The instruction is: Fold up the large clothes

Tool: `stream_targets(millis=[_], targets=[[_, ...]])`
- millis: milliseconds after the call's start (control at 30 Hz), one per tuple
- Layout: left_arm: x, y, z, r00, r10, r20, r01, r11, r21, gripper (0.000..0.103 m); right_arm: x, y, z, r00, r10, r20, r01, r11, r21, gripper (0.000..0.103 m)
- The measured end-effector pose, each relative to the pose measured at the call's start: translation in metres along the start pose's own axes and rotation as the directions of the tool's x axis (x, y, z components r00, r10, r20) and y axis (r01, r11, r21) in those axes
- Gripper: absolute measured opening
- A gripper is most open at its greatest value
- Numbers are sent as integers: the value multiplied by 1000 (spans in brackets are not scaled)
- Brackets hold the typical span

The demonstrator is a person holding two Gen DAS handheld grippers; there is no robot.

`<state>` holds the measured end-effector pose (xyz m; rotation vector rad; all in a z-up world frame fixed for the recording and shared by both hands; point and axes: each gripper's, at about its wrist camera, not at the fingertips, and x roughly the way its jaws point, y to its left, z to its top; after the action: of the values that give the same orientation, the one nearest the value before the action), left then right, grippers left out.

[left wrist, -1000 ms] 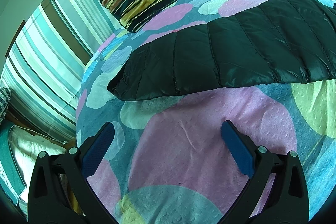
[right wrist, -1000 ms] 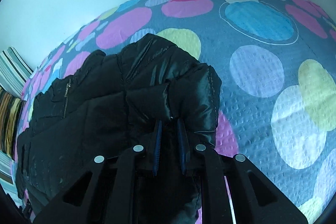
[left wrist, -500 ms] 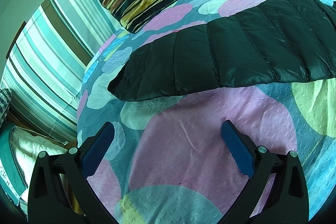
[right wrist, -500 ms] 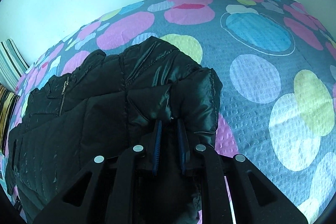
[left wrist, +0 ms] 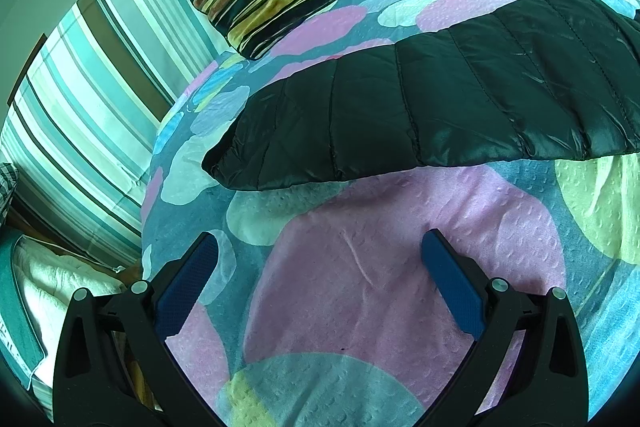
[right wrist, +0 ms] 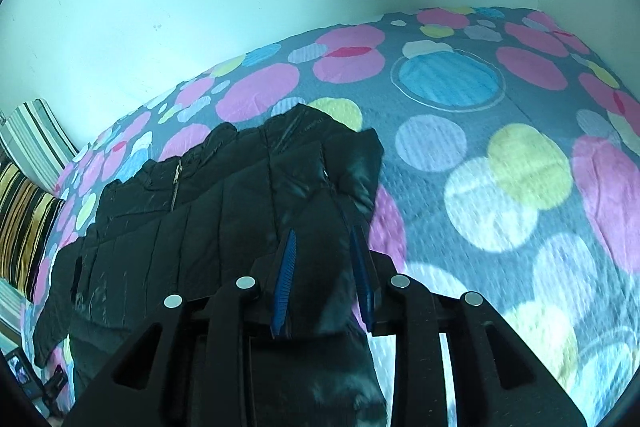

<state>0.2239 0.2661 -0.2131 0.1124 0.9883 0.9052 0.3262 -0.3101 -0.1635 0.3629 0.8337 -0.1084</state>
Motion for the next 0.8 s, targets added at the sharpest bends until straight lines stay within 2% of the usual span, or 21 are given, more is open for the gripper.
stream_targets(millis=[233, 467, 600, 800], targets=[[0, 0, 0, 1000, 1, 0, -1, 1000, 1, 101, -27, -20, -45, 999, -42, -6, 41, 999, -26, 29], [1, -2, 0, 1000, 8, 2, -8, 1000, 6, 101, -38, -48, -85, 997, -60, -46, 61, 998, 19, 29], [1, -2, 0, 1000, 9, 3, -9, 1000, 7, 101, -42, -53, -97, 998, -43, -56, 45, 998, 33, 29], [-1, -2, 1, 1000, 14, 4, -14, 1000, 11, 101, -48, -36, -101, 999, -36, -27, 35, 999, -23, 29]])
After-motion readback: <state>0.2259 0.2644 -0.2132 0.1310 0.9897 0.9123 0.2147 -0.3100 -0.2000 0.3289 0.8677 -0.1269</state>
